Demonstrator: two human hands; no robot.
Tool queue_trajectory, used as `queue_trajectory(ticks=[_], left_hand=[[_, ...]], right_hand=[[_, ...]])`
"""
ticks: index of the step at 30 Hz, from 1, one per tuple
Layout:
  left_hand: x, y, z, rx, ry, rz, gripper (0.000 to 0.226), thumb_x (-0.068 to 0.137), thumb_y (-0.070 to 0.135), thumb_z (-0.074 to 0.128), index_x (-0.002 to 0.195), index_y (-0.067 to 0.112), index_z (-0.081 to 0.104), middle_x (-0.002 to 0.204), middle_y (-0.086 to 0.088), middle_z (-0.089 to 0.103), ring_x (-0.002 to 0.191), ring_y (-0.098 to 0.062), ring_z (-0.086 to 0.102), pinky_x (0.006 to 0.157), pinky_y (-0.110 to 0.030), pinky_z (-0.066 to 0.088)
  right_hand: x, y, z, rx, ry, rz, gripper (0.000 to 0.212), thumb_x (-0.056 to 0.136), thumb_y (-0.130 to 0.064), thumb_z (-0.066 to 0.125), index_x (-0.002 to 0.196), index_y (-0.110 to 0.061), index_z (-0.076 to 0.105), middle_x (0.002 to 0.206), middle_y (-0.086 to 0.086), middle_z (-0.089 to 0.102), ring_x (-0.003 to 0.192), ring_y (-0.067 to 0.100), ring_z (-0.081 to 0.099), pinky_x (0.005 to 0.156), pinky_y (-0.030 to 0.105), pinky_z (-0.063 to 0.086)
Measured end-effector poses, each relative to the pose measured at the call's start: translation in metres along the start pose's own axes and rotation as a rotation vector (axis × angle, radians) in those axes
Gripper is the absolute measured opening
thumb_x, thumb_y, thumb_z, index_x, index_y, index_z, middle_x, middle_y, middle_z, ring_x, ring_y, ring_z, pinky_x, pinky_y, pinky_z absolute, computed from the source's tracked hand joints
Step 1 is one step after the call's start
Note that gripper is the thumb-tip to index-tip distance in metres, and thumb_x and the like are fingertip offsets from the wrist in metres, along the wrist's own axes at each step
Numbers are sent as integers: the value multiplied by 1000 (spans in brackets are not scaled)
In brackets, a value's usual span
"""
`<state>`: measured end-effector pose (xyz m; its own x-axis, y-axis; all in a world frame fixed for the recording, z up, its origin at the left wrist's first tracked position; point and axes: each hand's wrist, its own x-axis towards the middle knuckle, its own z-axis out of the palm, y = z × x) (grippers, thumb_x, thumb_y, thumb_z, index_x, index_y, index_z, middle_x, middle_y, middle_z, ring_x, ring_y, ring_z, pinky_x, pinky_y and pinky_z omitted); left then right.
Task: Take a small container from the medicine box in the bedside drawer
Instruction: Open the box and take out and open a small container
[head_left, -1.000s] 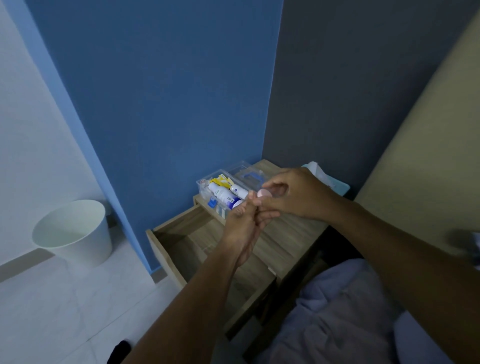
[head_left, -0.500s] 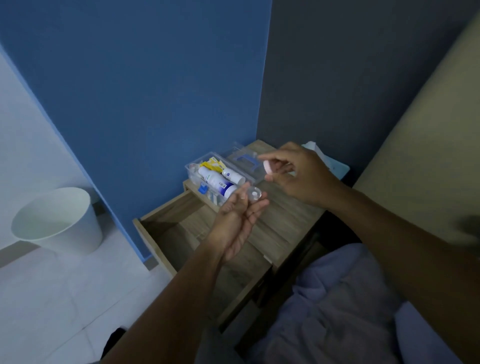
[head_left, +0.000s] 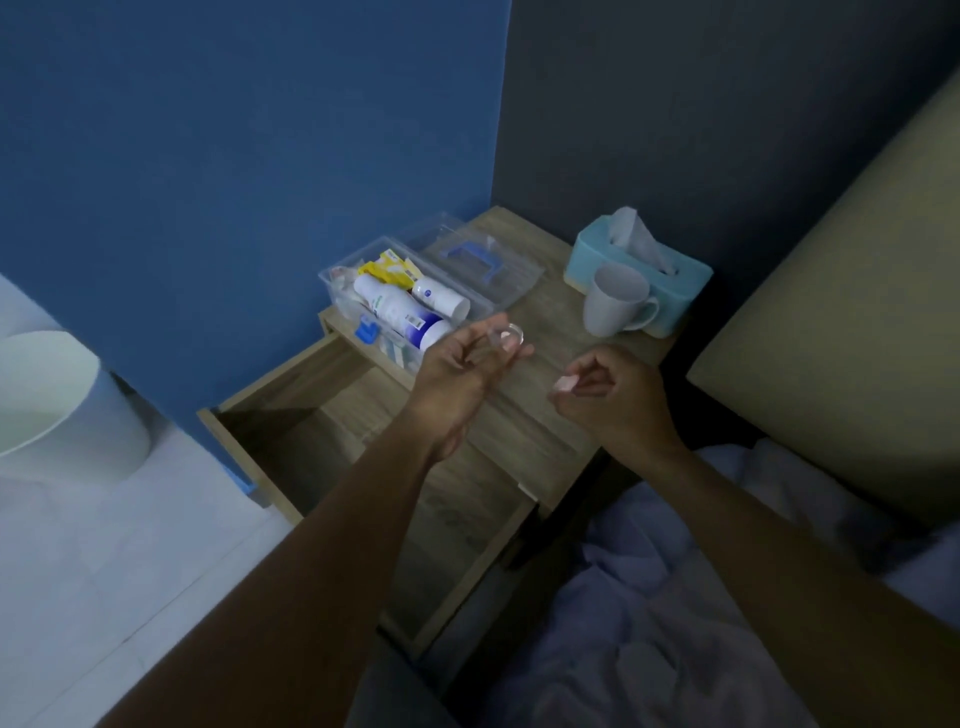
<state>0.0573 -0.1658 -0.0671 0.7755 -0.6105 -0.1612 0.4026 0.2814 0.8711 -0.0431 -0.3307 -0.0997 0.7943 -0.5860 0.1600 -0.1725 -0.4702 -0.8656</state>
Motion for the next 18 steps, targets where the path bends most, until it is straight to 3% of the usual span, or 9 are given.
queue_trajectory(ticks=[2, 6, 9, 12, 14, 16, 18], left_hand=[[10, -10, -3, 115, 15, 27, 33, 89, 8, 66, 122, 8, 61, 108, -7, 73, 106, -19, 69, 95, -28, 53], [26, -36, -16, 561, -24, 95, 34, 88, 13, 68, 122, 6, 64, 110, 1, 68, 84, 16, 63, 72, -2, 47], [33, -56, -30, 894, -132, 146, 29, 93, 20, 61, 121, 11, 64, 115, -1, 68, 93, 5, 62, 77, -6, 47], [39, -74, -38, 1112, -182, 135, 32, 97, 29, 52, 125, 17, 59, 124, -5, 62, 110, -14, 57, 91, -24, 48], [41, -83, -40, 1168, -172, 72, 38, 98, 38, 47, 131, 20, 53, 131, -7, 56, 119, -20, 52, 98, -36, 46], [41, -90, -41, 1232, -175, 91, 41, 99, 38, 44, 135, 20, 48, 138, -7, 52, 129, -23, 44, 107, -39, 38], [39, -94, -41, 1266, -179, 122, 44, 100, 36, 43, 140, 18, 43, 146, -9, 45, 138, -25, 34, 115, -42, 28]], right_hand=[[-4, 19, 6, -45, 38, 17, 18, 65, -23, 84, 72, -21, 68, 69, -4, 70, 63, 6, 65, 62, 15, 52], [-15, 52, 17, -51, 2, 59, 13, 71, -20, 87, 74, -16, 75, 77, -6, 76, 69, -1, 67, 69, 15, 52], [-25, 70, 21, -101, -57, 103, 26, 72, -26, 86, 96, -22, 76, 86, -16, 76, 82, -6, 70, 75, 12, 53], [-31, 82, 24, -102, -81, 94, 48, 73, -27, 86, 119, -26, 70, 98, -22, 73, 97, -9, 67, 84, 8, 49], [-35, 89, 28, -45, -68, 130, 54, 75, -22, 85, 126, -24, 66, 106, -17, 75, 107, -2, 67, 94, 18, 51], [-39, 95, 31, 35, -29, 178, 57, 75, -14, 83, 129, -23, 65, 114, -10, 74, 113, 7, 67, 102, 32, 51], [-43, 100, 34, 63, -11, 190, 62, 75, -14, 82, 133, -23, 62, 119, -7, 73, 118, 9, 65, 105, 35, 50]])
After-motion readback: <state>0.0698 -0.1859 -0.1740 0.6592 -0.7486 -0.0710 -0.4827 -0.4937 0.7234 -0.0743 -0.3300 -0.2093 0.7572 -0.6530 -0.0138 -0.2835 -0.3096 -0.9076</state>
